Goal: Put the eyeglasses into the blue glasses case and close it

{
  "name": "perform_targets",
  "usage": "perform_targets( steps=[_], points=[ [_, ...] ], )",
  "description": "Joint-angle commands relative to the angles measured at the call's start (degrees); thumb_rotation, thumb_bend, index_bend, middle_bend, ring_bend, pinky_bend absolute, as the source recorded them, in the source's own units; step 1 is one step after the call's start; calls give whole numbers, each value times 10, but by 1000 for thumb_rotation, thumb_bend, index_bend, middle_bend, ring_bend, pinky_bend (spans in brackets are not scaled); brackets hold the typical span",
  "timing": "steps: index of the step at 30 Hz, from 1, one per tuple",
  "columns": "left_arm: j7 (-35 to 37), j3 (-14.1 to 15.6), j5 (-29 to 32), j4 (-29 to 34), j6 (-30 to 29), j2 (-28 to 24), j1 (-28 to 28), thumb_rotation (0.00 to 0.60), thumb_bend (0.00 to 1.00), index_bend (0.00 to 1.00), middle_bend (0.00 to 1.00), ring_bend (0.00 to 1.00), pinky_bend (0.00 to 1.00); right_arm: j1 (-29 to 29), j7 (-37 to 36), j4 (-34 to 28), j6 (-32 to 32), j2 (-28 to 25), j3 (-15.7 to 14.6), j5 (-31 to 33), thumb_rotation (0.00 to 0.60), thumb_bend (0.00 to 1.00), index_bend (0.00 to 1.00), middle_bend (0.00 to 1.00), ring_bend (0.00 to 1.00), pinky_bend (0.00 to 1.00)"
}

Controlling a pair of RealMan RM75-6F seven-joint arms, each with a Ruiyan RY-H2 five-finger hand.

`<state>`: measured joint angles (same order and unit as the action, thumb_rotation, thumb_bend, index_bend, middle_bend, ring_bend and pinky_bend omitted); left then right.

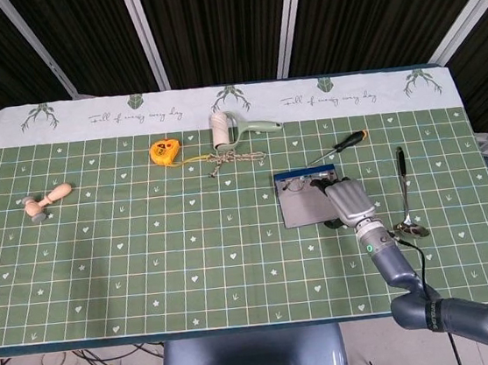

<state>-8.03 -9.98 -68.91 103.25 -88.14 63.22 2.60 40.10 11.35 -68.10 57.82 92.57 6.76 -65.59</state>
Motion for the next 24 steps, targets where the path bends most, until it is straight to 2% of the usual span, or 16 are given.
perform_targets(
  steps=[1,12,24],
  points=[
    [0,0,1,0,0,0,0,600,292,216,0,0,0,-17,-26,43,27,34,-14,-36,600,194,256,306,404,384],
    [-1,1,1,0,1,0,0,600,292,220,0,0,0,-36,-25,105,65,78,-17,-71,600,152,270,302,391,368],
    [-3,1,2,0,0,1,0,600,293,221,0,0,0,-45,-34,128,58,95,-5,-78,600,153,290,302,391,368]
  ],
)
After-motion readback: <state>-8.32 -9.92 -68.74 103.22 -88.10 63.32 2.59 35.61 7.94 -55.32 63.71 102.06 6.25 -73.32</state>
